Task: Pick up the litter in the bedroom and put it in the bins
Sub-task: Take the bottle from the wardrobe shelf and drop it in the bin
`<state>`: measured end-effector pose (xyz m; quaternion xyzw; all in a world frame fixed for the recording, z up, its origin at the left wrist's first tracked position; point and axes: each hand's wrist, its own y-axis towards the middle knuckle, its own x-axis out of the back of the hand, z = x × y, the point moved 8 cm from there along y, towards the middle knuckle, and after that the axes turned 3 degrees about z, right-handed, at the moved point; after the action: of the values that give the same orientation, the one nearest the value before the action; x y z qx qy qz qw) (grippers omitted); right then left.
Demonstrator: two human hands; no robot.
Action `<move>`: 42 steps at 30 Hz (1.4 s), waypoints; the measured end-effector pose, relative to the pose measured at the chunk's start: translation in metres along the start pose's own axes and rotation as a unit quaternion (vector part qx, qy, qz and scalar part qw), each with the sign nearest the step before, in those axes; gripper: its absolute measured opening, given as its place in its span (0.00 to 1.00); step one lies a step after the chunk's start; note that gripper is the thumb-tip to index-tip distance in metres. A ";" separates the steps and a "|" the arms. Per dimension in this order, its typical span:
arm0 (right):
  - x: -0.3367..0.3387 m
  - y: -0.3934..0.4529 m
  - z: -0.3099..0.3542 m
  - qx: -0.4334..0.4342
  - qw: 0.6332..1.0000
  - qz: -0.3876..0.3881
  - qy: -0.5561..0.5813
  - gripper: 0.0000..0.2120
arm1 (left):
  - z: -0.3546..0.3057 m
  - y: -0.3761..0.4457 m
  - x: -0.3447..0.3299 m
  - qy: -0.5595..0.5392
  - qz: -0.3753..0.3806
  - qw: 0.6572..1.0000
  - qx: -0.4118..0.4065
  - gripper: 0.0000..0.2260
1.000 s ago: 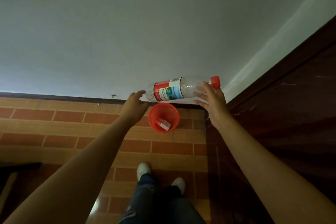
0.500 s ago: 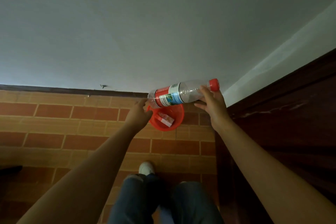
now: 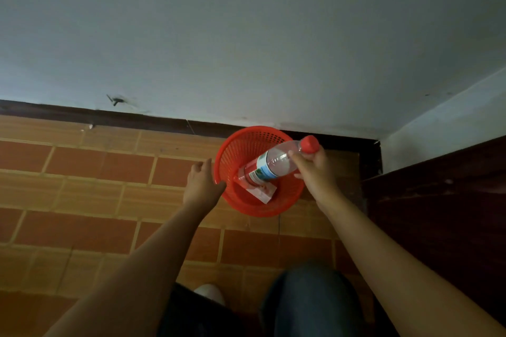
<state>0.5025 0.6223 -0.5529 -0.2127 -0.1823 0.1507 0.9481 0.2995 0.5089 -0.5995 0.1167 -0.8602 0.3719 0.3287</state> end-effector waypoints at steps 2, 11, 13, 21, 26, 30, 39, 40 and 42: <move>-0.016 0.014 -0.018 -0.007 1.000 0.013 -0.023 0.09 | 0.017 0.013 -0.013 -0.003 0.009 1.000 0.017 0.35; -0.044 0.046 -0.072 -0.110 0.994 0.016 -0.024 0.03 | 0.028 0.024 -0.046 -0.037 0.016 0.998 -0.043 0.33; -0.044 0.047 -0.080 -0.132 0.991 0.012 -0.002 0.08 | 0.028 0.023 -0.046 -0.033 0.000 0.998 -0.045 0.33; -0.042 0.052 -0.102 -0.205 0.977 -0.002 0.064 0.21 | 0.034 0.025 -0.048 -0.023 -0.024 0.998 -0.046 0.36; -0.044 0.057 -0.106 -0.207 0.978 -0.002 0.025 0.17 | 0.031 0.025 -0.047 -0.030 -0.020 0.998 -0.057 0.34; -0.046 0.061 -0.103 -0.191 0.980 0.000 -0.052 0.18 | 0.031 0.026 -0.046 -0.028 -0.013 0.997 -0.064 0.34; -0.030 0.033 -0.036 -0.089 0.966 -0.034 -0.239 0.16 | 0.017 0.008 -0.004 0.002 0.024 0.999 -0.032 0.31; -0.026 0.025 -0.019 -0.066 0.964 -0.036 -0.257 0.16 | 0.012 0.000 0.010 0.009 0.021 0.999 -0.032 0.31; -0.022 0.007 0.019 -0.018 0.957 -0.031 -0.287 0.16 | -0.001 -0.019 0.043 0.026 0.009 0.999 -0.034 0.28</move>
<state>0.4740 0.6271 -0.5463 -0.1722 -0.4557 0.1724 0.8561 0.2757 0.4980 -0.5606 0.0882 -0.8645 0.3486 0.3511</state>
